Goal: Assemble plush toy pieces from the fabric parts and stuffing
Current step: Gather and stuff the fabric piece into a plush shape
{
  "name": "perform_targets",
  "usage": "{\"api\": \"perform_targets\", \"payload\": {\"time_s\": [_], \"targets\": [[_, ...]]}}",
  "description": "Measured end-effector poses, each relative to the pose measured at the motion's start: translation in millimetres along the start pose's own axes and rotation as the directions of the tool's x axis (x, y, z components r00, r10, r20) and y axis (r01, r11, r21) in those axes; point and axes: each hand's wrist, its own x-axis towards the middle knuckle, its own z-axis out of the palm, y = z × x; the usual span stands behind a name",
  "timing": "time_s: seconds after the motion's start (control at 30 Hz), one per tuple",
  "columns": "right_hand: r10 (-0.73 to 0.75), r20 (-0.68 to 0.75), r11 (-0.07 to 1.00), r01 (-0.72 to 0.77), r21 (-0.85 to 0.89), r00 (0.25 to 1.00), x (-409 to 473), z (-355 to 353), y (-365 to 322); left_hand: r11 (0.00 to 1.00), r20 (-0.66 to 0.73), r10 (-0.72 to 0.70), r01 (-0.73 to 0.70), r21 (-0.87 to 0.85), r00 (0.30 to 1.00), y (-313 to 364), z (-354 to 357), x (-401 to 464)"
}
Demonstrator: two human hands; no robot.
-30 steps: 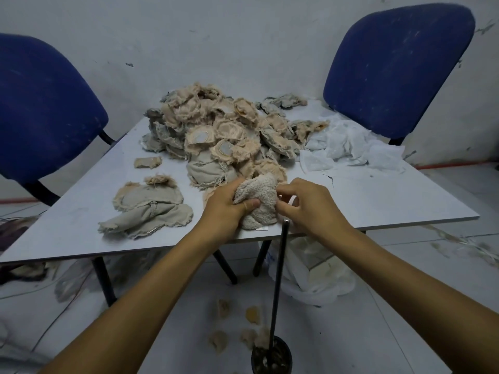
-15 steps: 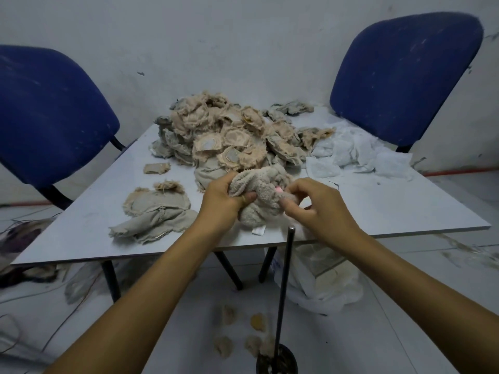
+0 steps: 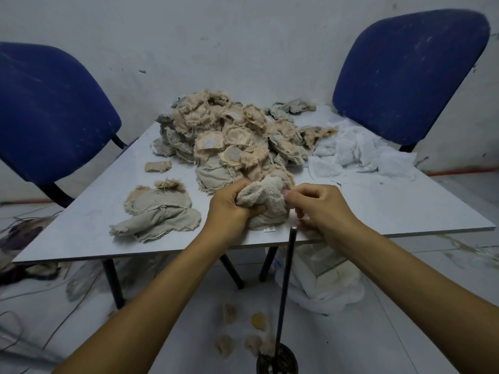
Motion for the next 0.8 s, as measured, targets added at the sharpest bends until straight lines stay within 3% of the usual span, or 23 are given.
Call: {"api": "perform_targets", "payload": {"time_s": [0.13,0.27,0.37,0.43,0.5,0.53,0.57,0.6,0.7,0.8], "targets": [[0.014,-0.129,0.983,0.011,0.185,0.992,3,8,3,1.0,-0.098,-0.009,0.008,-0.014,0.995,2,-9,10],[0.085,-0.193,0.879,0.018,0.476,0.977,14,-1,-5,0.998,-0.233,0.009,0.006,0.063,0.973,-2,-28,16],[0.087,-0.167,0.897,-0.004,0.441,0.982,23,-18,-6,0.976,-0.265,0.102,-0.044,0.213,0.959,-2,-36,16],[0.072,-0.159,0.948,-0.018,0.317,0.985,24,-21,-1,0.905,-0.252,0.297,-0.188,0.382,0.921,4,-31,13],[-0.11,-0.243,0.989,0.082,-0.124,0.964,24,-22,4,0.658,-0.068,0.584,-0.423,0.623,0.809,10,-27,6],[-0.236,-0.249,0.935,0.149,-0.321,0.939,23,-24,5,0.499,0.091,0.66,-0.525,0.69,0.746,9,-25,2],[-0.325,-0.225,0.873,0.2,-0.445,0.919,23,-26,6,0.395,0.254,0.649,-0.603,0.693,0.717,7,-24,-2],[-0.358,-0.198,0.834,0.218,-0.507,0.913,24,-29,7,0.378,0.387,0.567,-0.647,0.663,0.727,6,-22,-5],[-0.334,-0.168,0.83,0.206,-0.518,0.927,18,-31,9,0.591,0.559,0.18,-0.543,0.596,0.81,6,-22,-8],[-0.468,-0.041,0.681,0.331,-0.654,0.883,9,-25,8,0.733,0.557,0.077,-0.426,0.53,0.827,17,-24,-1]]}}
